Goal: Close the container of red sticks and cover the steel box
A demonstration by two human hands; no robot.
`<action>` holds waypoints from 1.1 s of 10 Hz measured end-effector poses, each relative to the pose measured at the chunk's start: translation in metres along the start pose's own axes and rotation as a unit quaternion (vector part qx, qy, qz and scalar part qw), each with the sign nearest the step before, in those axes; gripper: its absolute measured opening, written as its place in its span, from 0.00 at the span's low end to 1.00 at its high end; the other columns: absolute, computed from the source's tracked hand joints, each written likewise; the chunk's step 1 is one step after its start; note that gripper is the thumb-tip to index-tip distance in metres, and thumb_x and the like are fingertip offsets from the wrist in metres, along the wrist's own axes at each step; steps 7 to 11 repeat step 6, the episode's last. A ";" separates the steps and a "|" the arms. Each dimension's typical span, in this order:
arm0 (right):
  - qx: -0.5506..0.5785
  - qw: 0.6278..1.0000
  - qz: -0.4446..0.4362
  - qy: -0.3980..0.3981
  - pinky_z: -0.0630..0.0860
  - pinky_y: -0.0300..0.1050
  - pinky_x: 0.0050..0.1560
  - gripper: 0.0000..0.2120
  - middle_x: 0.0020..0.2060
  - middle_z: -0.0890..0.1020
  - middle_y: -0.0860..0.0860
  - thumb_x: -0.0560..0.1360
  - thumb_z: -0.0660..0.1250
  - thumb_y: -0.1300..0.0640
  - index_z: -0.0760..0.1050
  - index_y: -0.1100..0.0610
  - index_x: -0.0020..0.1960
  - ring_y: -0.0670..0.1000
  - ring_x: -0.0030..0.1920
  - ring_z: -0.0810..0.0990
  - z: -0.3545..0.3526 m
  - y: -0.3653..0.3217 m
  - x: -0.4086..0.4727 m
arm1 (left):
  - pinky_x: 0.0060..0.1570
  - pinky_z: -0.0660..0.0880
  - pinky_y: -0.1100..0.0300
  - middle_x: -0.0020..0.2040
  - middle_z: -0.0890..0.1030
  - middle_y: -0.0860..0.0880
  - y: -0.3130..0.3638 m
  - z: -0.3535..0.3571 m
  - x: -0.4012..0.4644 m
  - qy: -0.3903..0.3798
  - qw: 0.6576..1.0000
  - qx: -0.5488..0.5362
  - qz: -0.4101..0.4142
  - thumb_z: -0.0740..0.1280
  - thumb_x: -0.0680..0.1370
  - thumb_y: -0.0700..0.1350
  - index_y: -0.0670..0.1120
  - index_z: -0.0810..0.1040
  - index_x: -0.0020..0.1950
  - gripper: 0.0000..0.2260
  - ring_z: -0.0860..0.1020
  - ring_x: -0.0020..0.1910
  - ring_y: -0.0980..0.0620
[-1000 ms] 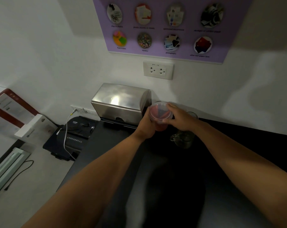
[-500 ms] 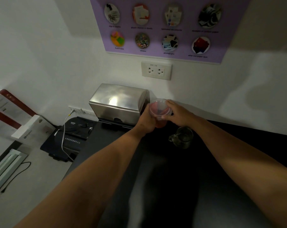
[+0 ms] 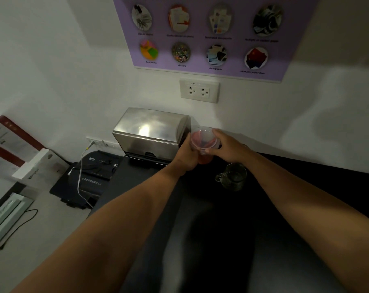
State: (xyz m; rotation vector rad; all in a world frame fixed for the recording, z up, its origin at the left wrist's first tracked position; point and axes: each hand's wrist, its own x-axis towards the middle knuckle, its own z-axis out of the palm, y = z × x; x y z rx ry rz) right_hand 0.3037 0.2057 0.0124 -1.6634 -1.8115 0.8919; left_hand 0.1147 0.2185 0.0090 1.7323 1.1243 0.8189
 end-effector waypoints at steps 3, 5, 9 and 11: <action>0.025 0.999 0.018 0.023 0.76 0.55 0.64 0.36 0.65 0.77 0.54 0.70 0.82 0.51 0.69 0.57 0.72 0.57 0.63 0.79 -0.004 -0.005 -0.002 | 0.75 0.71 0.41 0.71 0.78 0.37 -0.008 -0.007 -0.003 -0.042 0.996 -0.050 -0.058 0.67 0.84 0.34 0.39 0.66 0.78 0.23 0.76 0.72 0.39; -0.019 0.998 0.030 0.042 0.65 0.44 0.68 0.40 0.79 0.66 0.53 0.75 0.76 0.49 0.62 0.57 0.80 0.55 0.75 0.68 -0.002 -0.011 -0.016 | 0.80 0.65 0.44 0.77 0.72 0.37 -0.010 -0.018 -0.021 -0.099 0.994 -0.031 -0.041 0.61 0.84 0.30 0.38 0.60 0.82 0.26 0.69 0.79 0.40; -0.038 0.998 0.016 0.051 0.60 0.39 0.66 0.37 0.79 0.66 0.52 0.76 0.75 0.48 0.65 0.56 0.79 0.53 0.76 0.67 0.000 -0.024 -0.028 | 0.68 0.74 0.63 0.73 0.73 0.47 -0.005 -0.026 -0.034 -0.112 0.989 -0.049 -0.082 0.63 0.85 0.36 0.44 0.64 0.81 0.24 0.75 0.72 0.49; -0.038 0.998 0.016 0.051 0.60 0.39 0.66 0.37 0.79 0.66 0.52 0.76 0.75 0.48 0.65 0.56 0.79 0.53 0.76 0.67 0.000 -0.024 -0.028 | 0.68 0.74 0.63 0.73 0.73 0.47 -0.005 -0.026 -0.034 -0.112 0.989 -0.049 -0.082 0.63 0.85 0.36 0.44 0.64 0.81 0.24 0.75 0.72 0.49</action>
